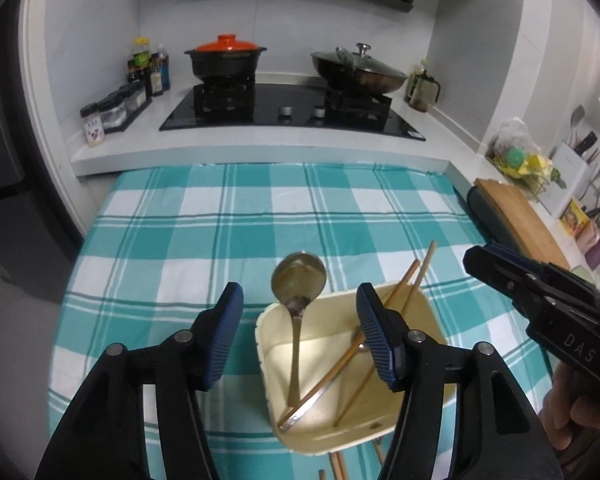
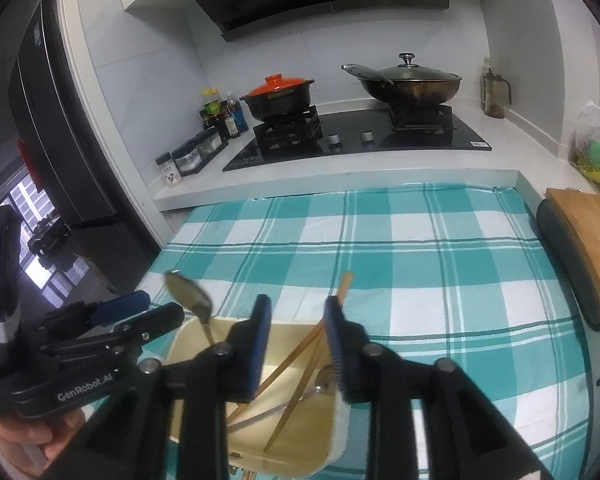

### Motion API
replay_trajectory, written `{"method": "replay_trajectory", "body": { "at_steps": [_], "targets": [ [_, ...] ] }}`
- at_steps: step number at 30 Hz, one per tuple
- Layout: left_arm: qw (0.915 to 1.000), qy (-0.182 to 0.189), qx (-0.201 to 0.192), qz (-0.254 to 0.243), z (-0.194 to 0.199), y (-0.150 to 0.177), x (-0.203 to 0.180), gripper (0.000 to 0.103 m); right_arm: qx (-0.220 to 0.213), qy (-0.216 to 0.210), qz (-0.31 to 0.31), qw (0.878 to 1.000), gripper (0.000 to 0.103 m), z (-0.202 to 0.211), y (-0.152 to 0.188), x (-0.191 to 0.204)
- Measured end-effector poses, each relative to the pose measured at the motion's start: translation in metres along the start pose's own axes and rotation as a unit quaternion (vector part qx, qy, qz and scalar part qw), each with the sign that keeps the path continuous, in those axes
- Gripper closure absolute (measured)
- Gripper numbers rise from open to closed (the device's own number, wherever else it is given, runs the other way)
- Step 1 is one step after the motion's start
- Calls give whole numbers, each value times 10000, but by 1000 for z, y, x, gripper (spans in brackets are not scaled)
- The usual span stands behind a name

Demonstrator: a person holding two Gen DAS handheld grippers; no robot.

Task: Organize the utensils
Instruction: 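Drop the spoon into the holder with the left tool while the right tool drops the chopstick in, then move both open tools back over the remaining chopsticks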

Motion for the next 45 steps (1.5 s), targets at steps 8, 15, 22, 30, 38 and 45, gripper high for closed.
{"method": "replay_trajectory", "body": {
  "at_steps": [8,15,22,30,38,45],
  "targets": [
    [9978,55,30,-658,106,84,27,12,6,6,600,9982,57,95,21,26],
    [9922,-341,691,-977,130,249,58,12,575,245,1820,9813,57,153,139,64],
    [9957,-189,899,-97,139,348,60,12,681,552,1774,9802,57,185,288,103],
    [9968,-269,727,-200,143,356,52,12,811,694,1125,9879,60,193,347,109],
    [9966,-314,760,74,145,361,63,12,712,666,652,9931,60,189,343,101],
    [9960,-438,774,107,137,362,69,12,809,597,618,9930,60,179,347,103]
  ]
}}
Point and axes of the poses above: each gripper's, at about its wrist camera, not at the fingertips, and z roughly against the way its jaws point, x to its left, y to its underside, the point moved 6 cm from there along -z, roughly the way its jaws point, and after that the axes turned 13 degrees about z, right-handed, at the moved point
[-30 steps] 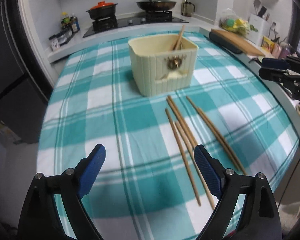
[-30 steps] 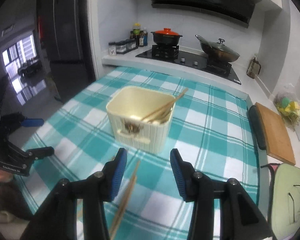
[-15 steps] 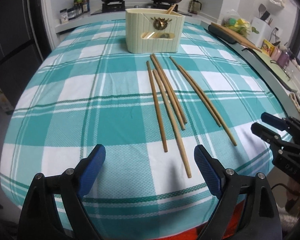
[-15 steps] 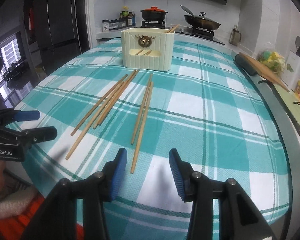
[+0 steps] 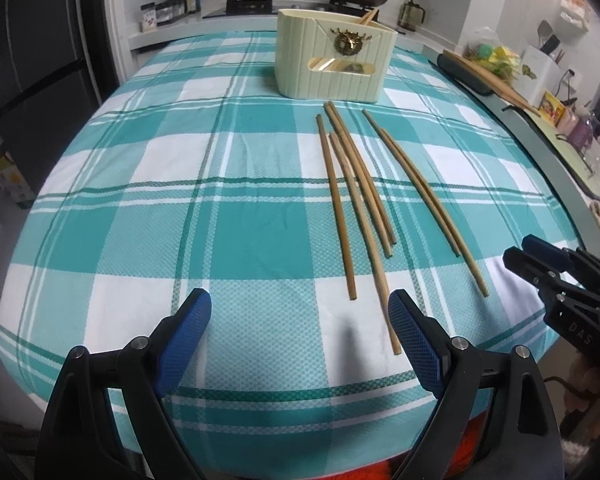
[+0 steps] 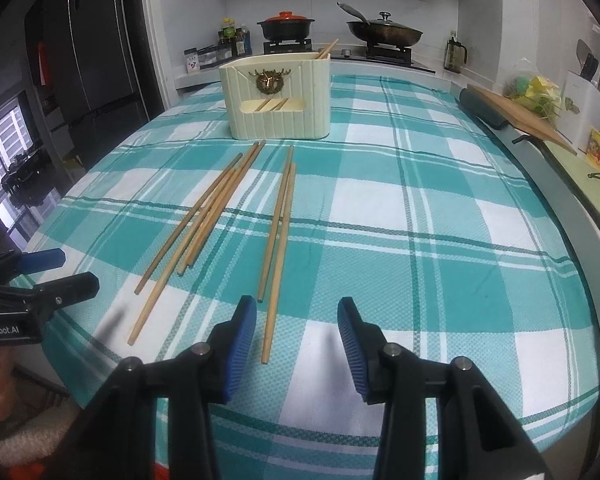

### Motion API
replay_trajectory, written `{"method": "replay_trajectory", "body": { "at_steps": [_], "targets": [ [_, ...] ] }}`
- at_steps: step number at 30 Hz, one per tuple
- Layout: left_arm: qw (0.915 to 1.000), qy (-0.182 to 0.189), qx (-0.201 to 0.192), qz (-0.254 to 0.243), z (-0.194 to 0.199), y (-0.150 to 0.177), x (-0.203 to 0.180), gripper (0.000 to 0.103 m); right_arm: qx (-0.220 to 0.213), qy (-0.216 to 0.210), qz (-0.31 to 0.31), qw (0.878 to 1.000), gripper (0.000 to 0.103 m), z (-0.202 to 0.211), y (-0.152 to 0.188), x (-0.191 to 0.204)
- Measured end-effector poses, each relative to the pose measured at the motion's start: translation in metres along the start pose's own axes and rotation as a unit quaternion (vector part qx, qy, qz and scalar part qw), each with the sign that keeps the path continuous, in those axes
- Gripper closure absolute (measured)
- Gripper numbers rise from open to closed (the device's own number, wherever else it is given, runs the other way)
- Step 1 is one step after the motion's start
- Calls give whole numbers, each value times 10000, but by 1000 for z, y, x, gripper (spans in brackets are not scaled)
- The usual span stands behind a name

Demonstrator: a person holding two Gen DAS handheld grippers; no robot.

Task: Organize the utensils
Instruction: 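Move both open tools back over the remaining chopsticks, then close the right tool on a single wooden chopstick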

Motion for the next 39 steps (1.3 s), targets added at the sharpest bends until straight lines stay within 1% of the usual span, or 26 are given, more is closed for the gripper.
{"method": "replay_trajectory", "body": {
  "at_steps": [3,8,11,14,16,19,22,24,27,30,33,34,35,37,39],
  "targets": [
    [10000,-92,22,7,-6,0,3,12,68,19,-1,10000,60,-3,2,0],
    [9999,-124,111,-17,-12,5,3,12,149,0,-1,9999,60,-7,5,0],
    [9998,-146,141,-29,-14,7,4,12,241,-164,-36,9996,73,-13,6,1],
    [9998,-161,143,-20,-14,7,5,12,306,-341,-34,9989,78,-21,4,4],
    [9998,-160,138,-9,-14,6,6,12,348,-415,3,9985,79,-26,1,7],
    [9998,-157,151,6,-16,5,7,12,479,-451,113,9978,82,-37,0,11],
    [9997,-150,179,16,-18,4,7,12,604,-455,216,9969,88,-49,3,13],
    [9998,-116,182,4,-21,1,6,12,536,-386,174,9977,96,-50,3,11],
    [9998,-91,139,-52,-27,-8,2,12,508,-307,-118,9982,97,-51,4,1],
    [9998,-113,91,-117,-36,-16,-3,13,563,7,-268,9981,97,-48,8,-10],
    [9995,-115,115,-256,-45,-19,-11,14,619,166,-415,9971,97,-45,13,-19],
    [9992,-167,128,-334,-48,-19,-14,17,637,225,-419,9968,97,-44,15,-22],
    [9987,-230,159,-417,-52,-17,-16,24,658,280,-427,9965,97,-42,17,-24],
    [9976,-350,258,-544,-61,-13,-20,32,670,325,-452,9962,97,-39,21,-28],
    [9974,-383,81,-602,-59,-13,-23,51,675,364,-465,9960,97,-37,23,-29]
  ]
}}
Point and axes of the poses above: each gripper's, at about its wrist camera, not at the fingertips, and z roughly against the way its jaws point, x to its left, y to its underside, the point moved 6 cm from there along -z, roughly the way its jaws point, and after that the axes turned 13 degrees about z, right-handed, at the moved point
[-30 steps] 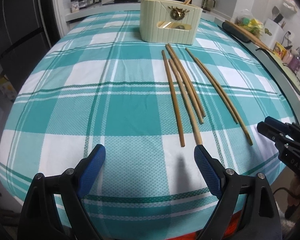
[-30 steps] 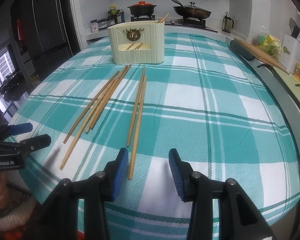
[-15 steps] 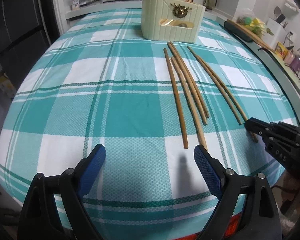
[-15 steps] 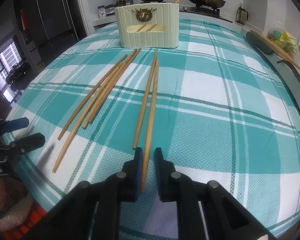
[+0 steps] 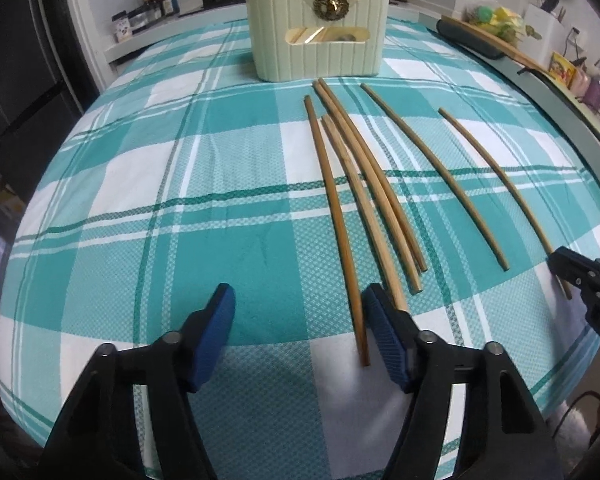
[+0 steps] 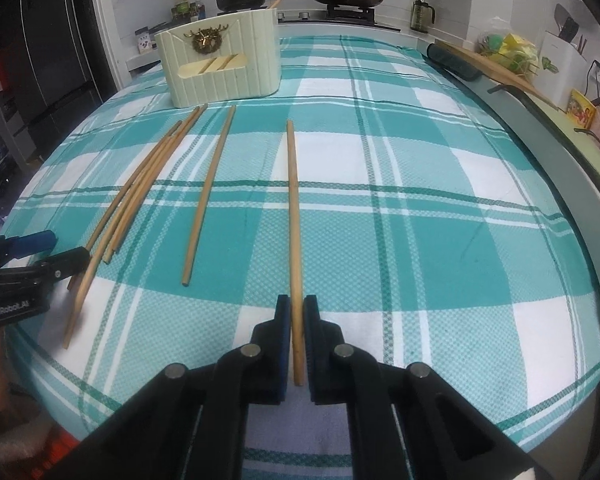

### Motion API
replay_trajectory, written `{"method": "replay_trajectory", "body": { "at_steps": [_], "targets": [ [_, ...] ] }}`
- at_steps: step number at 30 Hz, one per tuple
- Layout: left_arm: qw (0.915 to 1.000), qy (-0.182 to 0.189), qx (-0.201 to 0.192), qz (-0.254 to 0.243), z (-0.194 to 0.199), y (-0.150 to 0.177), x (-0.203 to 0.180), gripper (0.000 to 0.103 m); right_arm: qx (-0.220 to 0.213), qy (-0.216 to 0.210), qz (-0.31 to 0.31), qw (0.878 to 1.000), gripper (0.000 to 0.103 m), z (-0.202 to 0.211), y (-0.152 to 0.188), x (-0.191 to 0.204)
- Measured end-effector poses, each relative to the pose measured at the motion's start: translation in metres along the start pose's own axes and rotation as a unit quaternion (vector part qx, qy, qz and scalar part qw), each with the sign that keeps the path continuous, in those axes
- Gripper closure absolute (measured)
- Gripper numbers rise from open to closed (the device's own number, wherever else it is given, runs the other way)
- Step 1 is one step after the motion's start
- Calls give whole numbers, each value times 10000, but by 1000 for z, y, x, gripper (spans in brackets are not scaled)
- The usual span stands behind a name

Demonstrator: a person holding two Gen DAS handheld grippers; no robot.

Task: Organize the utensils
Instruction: 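Close the right tool on a single wooden chopstick, then lower the left tool onto another chopstick and close on it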

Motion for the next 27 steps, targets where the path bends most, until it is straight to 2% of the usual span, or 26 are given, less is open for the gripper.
{"method": "replay_trajectory", "body": {
  "at_steps": [2,3,7,12,16,18,19,20,21,23,27],
  "targets": [
    [10000,7,-34,-80,2,0,-4,95,-2,14,-41,10000,97,1,2,-2],
    [9999,-92,-50,-85,2,0,-5,99,-4,19,-68,10000,97,1,2,-3],
    [9991,-331,-141,219,5,2,8,100,-5,-8,-235,9997,97,1,3,-7],
    [9953,-631,-125,727,13,10,39,100,82,169,-393,9991,97,3,9,-16],
    [9952,-577,-15,793,18,16,50,96,168,235,-427,9987,97,7,14,-19],
    [9951,-475,39,866,21,17,52,79,175,257,-411,9987,96,8,15,-18],
    [9951,-411,34,903,23,17,53,60,160,302,-424,9985,96,9,15,-18],
    [9951,-363,-3,921,25,16,54,48,152,353,-436,9983,93,10,15,-18],
    [9952,-339,-57,912,28,15,54,47,121,367,-435,9983,84,12,15,-18],
    [9957,-320,-96,859,29,11,55,47,43,356,-388,9986,76,14,13,-17],
    [9960,-322,22,838,20,7,59,47,46,343,-368,9987,76,12,10,-19]
  ]
}}
Point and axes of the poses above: each gripper's, at about its wrist camera, not at the fingertips, and z roughly against the way its jaws point, x to its left, y to its underside, the point moved 6 cm from there along -z, roughly the way its jaws point, and after that the axes turned 13 degrees about z, right-handed, at the moved point
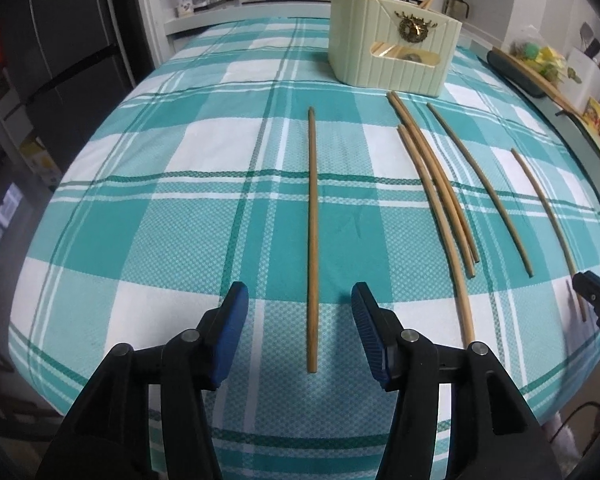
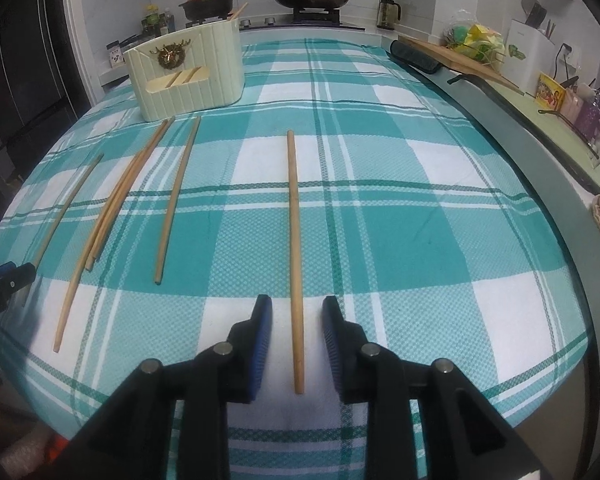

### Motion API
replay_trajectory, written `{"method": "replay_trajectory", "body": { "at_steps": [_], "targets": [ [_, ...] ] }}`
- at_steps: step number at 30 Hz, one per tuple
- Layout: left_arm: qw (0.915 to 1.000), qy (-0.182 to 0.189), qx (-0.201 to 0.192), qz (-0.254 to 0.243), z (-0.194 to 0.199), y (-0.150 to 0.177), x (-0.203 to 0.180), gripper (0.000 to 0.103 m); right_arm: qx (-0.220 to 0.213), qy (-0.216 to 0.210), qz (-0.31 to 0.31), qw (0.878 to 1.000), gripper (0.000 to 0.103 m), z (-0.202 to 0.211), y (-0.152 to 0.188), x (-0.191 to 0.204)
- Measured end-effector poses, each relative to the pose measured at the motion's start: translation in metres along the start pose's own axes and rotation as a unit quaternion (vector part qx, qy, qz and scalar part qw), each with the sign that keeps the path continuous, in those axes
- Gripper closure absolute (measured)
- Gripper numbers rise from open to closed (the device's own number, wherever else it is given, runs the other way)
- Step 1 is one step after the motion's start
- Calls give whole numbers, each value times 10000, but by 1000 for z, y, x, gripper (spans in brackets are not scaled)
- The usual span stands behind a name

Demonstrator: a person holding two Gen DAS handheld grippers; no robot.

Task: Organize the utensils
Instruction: 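Lower the left tool onto another chopstick and close on it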

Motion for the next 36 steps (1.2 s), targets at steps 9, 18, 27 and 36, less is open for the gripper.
{"method": "replay_trajectory", "body": {
  "at_steps": [9,18,27,36],
  "targets": [
    [9996,-77,142,-241,-15,-7,4,34,171,-105,218,9996,76,-13,-7,0],
    [9989,11,312,-361,-32,-24,4,21,247,-199,427,9986,76,-26,-23,-1],
    [9986,39,348,-393,-56,-59,-6,21,-94,-261,694,9972,76,-49,-55,-2],
    [9989,176,120,-421,-83,-99,-13,21,-219,-463,821,9953,76,-73,-88,-5]
  ]
}}
Point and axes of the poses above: each gripper's, at about its wrist camera, not at the fingertips, and z roughly against the way its jaws point, x to its left, y to its underside, the point moved 6 cm from there along -z, roughly the way its jaws point, and after that the axes turned 13 degrees about z, right-handed, at the moved point
